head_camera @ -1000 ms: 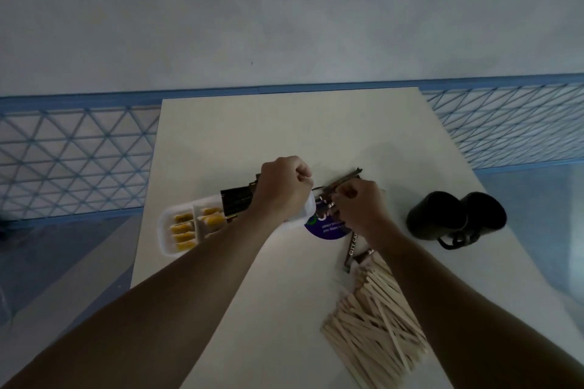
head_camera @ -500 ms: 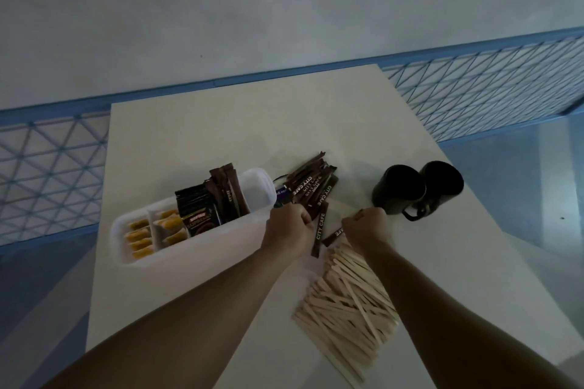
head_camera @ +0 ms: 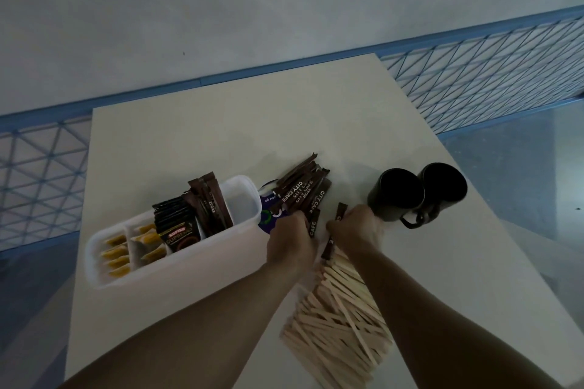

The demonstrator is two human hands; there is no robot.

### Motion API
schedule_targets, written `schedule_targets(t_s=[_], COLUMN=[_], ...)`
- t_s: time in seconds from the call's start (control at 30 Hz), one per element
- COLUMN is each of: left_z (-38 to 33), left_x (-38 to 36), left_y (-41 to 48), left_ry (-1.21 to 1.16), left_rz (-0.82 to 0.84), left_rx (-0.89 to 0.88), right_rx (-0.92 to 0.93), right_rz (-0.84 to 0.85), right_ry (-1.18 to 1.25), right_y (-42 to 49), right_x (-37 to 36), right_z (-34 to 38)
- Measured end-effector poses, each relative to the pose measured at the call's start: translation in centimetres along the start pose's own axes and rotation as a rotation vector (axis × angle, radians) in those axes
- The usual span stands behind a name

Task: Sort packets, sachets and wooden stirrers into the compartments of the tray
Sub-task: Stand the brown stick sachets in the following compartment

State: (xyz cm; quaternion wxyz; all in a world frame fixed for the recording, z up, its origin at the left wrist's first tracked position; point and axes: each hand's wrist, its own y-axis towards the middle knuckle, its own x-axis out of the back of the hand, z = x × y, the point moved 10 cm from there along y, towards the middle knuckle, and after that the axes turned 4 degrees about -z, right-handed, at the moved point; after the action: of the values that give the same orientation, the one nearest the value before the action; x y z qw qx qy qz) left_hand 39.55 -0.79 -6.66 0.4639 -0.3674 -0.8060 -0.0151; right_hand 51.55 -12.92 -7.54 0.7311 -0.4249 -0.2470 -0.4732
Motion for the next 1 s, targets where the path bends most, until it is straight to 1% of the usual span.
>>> schedule_targets(t_s=[0.13,0.3,0.4,0.53,0.7,0.87,1.0], left_z=[-0.5,-0.9,-1.8,-3.2,-3.5,-3.1,-2.7], left_x=[-0.5,0.1,1.7,4.9,6.7,5.8,4.6], left_y=[0.2,0.6,1.4,3.2,5.7,7.5,7.9], left_ry=[0.012,0.008,-0.007,0.011,0.087,0.165,0.192], left_rz=[0.024,0.064,0.037,-0.051,-0.077,-0.009,0.031], left_rx=[-0.032,-0.050,-0.055,-0.078,-0.073,-0.033,-0.028], right_rx=[-0.024,-0.053,-0.066,-0.036,-0.021,-0.014,0.013], right_rz=[0.018,0.054,0.083,0.097,0.091,0.063,0.049], right_ry=[0.021,0.128,0.209,0.288,0.304,0.307,0.212], right_y=[0.6,1.4,1.8,2.3,2.9,3.7,3.5], right_x=[-0.2,-0.9,-1.2,-1.4,-2.0,-2.5,-2.9], right_z=[-0.1,0.2,0.6,2.1,3.3,3.5,4.0])
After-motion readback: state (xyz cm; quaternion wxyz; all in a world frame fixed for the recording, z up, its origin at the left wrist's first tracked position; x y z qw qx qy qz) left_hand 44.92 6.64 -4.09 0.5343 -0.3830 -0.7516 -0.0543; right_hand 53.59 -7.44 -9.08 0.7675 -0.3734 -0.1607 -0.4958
